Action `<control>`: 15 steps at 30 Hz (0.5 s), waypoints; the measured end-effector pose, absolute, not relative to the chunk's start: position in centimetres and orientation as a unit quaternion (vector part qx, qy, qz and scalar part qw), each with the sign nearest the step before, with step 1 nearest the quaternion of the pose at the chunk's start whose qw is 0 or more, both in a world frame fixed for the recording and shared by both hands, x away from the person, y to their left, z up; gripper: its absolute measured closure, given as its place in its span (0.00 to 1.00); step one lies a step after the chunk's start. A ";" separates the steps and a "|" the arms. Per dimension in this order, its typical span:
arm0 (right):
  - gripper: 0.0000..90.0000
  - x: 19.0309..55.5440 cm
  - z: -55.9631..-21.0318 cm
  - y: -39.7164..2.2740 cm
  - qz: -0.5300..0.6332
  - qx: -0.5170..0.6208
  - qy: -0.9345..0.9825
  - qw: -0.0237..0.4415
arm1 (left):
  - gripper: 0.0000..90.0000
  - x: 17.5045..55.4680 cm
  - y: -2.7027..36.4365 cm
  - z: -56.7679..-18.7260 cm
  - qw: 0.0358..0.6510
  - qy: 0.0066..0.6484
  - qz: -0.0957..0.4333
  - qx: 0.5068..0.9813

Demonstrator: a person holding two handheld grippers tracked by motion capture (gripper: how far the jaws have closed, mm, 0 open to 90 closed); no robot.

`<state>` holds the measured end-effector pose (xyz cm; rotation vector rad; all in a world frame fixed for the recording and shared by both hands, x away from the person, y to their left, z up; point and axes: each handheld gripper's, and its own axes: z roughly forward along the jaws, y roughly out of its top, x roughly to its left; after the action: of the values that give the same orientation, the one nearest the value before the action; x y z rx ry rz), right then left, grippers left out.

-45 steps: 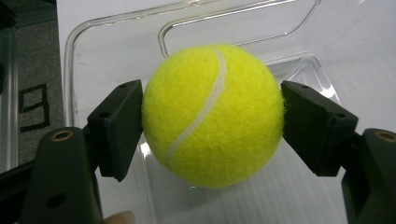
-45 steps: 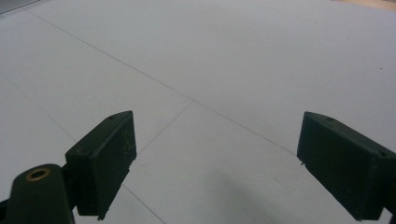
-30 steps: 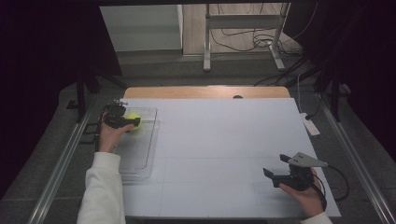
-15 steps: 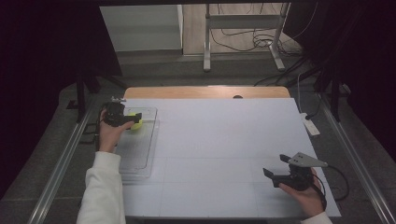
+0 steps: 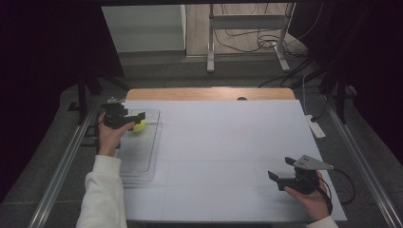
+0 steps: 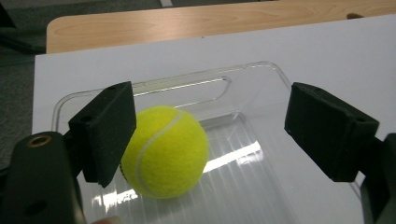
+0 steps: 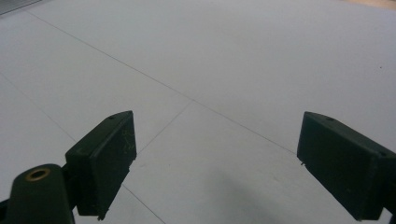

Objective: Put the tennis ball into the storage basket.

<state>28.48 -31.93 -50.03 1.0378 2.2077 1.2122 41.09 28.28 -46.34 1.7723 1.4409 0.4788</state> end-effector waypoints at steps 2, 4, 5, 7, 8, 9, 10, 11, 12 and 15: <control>0.14 28.5 -50.0 -31.9 0.435 0.372 0.793 0.207 | 0.20 40.8 28.1 -46.0 0.401 0.562 0.186 0.699; 0.14 28.5 -50.0 -31.9 0.436 0.372 0.793 0.208 | 0.20 40.5 28.0 -45.7 0.407 0.557 0.183 0.700; 0.14 28.5 -50.0 -31.9 0.436 0.372 0.793 0.207 | 0.20 40.3 27.9 -45.5 0.412 0.552 0.182 0.701; 0.14 28.5 -50.0 -31.9 0.436 0.371 0.793 0.208 | 0.20 40.0 27.7 -45.2 0.418 0.547 0.181 0.702; 0.14 28.4 -50.0 -31.9 0.436 0.371 0.793 0.208 | 0.20 39.7 27.6 -45.0 0.422 0.543 0.182 0.703; 0.14 28.5 -50.0 -31.9 0.436 0.371 0.793 0.208 | 0.20 39.6 27.5 -44.9 0.426 0.540 0.183 0.703; 0.14 28.4 -50.0 -31.9 0.435 0.371 0.794 0.207 | 0.20 39.4 27.4 -44.8 0.430 0.535 0.183 0.704; 0.14 28.5 -50.0 -31.9 0.436 0.371 0.793 0.207 | 0.19 39.2 27.3 -44.7 0.434 0.532 0.182 0.704; 0.14 28.5 -50.0 -31.9 0.436 0.371 0.793 0.207 | 0.19 39.0 27.1 -44.6 0.438 0.529 0.180 0.704; 0.14 28.4 -50.0 -31.9 0.436 0.371 0.793 0.208 | 0.18 38.3 26.5 -44.4 0.439 0.513 0.183 0.714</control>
<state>28.44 -31.91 -49.98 1.0326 2.2080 1.2145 38.27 26.53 -44.37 1.7743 1.2746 0.4551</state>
